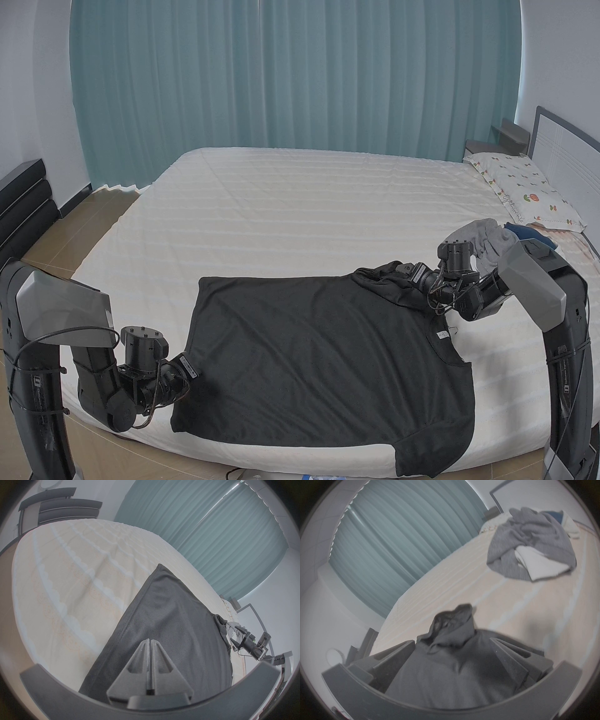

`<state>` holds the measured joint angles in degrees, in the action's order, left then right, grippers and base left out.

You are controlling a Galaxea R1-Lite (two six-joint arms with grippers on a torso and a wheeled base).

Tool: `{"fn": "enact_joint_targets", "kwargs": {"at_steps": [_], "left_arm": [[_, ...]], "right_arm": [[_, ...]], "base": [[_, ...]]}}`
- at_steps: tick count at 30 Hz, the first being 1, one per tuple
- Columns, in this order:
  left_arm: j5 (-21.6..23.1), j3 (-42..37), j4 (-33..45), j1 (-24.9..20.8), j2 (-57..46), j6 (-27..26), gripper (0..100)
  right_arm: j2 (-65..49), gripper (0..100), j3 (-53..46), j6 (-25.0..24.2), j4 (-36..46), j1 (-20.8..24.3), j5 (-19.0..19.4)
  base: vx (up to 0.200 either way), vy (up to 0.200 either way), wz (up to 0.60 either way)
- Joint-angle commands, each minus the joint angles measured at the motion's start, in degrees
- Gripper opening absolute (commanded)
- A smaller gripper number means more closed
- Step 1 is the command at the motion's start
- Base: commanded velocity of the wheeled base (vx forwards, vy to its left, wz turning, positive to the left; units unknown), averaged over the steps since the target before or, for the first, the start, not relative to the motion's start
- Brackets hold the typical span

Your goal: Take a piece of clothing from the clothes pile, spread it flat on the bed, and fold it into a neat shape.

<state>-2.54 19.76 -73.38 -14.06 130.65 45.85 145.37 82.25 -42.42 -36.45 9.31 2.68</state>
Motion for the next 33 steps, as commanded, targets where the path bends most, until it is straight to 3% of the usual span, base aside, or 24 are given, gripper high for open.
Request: {"fn": "enact_joint_targets", "kwargs": {"at_steps": [1,5,15,22,30,31,33], "left_arm": [[0.07,-0.07,-0.01,-0.01,0.13,0.03,0],[-0.01,-0.16,-0.01,-0.01,0.13,0.03,0],[-0.01,-0.07,-0.01,-0.09,0.49,-0.06,0],[0.07,-0.07,-0.01,-0.18,0.57,-0.06,0],[-0.01,-0.07,-0.01,-0.18,0.93,-0.15,0],[-0.01,0.01,-0.01,-0.18,0.93,-0.15,0],[-0.01,0.01,-0.01,-0.18,0.93,-0.15,0]], "right_arm": [[-4.57,100,-4.47,-1.52,0.59,0.09,0.83],[-3.96,100,-3.59,-1.43,0.68,-1.67,1.19],[3.78,100,2.74,4.89,0.77,-3.60,2.42],[8.26,100,9.95,5.42,3.32,-3.69,1.89],[9.40,100,9.68,5.60,3.32,-4.48,2.15],[9.40,0,9.42,5.68,3.32,-4.66,2.24],[9.40,0,9.42,5.60,3.32,-4.66,2.24]], "base": [[0.000,0.000,0.00],[0.000,0.000,0.00],[0.000,0.000,0.00],[0.000,0.000,0.00],[0.000,0.000,0.00],[0.000,0.000,0.00],[0.000,0.000,0.00]]}}
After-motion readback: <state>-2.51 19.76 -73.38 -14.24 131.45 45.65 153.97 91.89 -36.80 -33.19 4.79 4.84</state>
